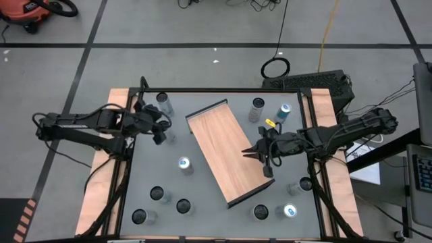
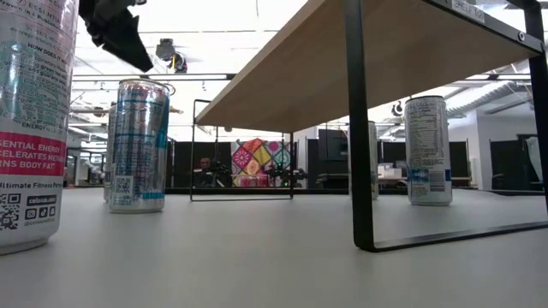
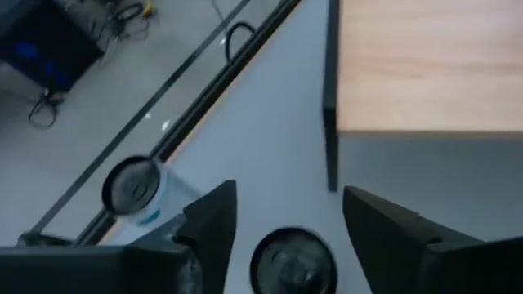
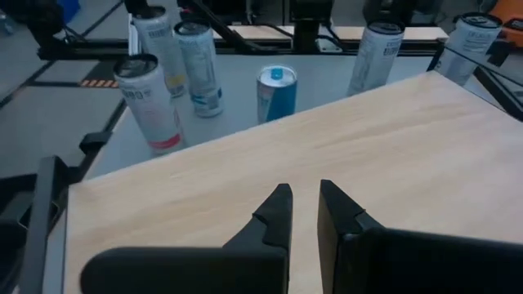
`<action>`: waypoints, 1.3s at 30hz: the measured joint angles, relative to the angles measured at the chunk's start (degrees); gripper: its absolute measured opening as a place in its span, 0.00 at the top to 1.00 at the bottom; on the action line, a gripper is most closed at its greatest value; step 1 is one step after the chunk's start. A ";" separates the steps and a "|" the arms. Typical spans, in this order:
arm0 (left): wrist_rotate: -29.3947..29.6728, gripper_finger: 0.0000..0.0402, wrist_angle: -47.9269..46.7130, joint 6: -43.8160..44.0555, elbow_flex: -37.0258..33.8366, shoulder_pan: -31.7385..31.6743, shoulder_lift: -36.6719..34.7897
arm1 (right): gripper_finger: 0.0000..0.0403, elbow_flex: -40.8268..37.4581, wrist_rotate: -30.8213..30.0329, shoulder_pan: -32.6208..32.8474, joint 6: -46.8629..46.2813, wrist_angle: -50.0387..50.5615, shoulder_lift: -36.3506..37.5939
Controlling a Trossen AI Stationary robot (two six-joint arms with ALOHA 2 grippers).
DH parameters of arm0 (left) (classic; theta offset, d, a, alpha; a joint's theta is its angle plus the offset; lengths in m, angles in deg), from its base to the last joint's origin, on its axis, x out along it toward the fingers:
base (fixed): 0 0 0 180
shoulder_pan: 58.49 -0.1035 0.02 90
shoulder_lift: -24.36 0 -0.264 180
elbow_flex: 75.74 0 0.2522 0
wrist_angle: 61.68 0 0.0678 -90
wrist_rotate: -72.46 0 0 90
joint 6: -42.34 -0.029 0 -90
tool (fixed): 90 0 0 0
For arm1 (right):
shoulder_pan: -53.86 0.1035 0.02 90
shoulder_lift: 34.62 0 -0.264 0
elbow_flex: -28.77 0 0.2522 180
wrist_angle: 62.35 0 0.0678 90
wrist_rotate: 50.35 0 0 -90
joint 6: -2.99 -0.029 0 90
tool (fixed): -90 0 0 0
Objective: Place canned beverage on shelf
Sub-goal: Put the top left white-pink soda can on the shelf
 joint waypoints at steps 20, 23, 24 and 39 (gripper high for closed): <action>-4.21 0.14 -3.81 3.08 -5.93 -2.41 -4.05 | 1.00 0.00 0.24 1.27 -3.34 -2.74 0.00; -4.83 0.12 -3.10 3.17 -6.62 -1.87 -4.24 | 1.00 0.00 0.26 2.17 -3.08 -2.74 0.00; -5.16 0.12 -2.55 3.15 -6.91 -1.71 -4.22 | 1.00 0.00 0.26 2.49 -2.98 -2.74 0.00; -7.80 0.12 0.86 2.87 -9.20 -0.75 -4.19 | 1.00 0.02 0.15 3.80 -0.33 -2.72 0.00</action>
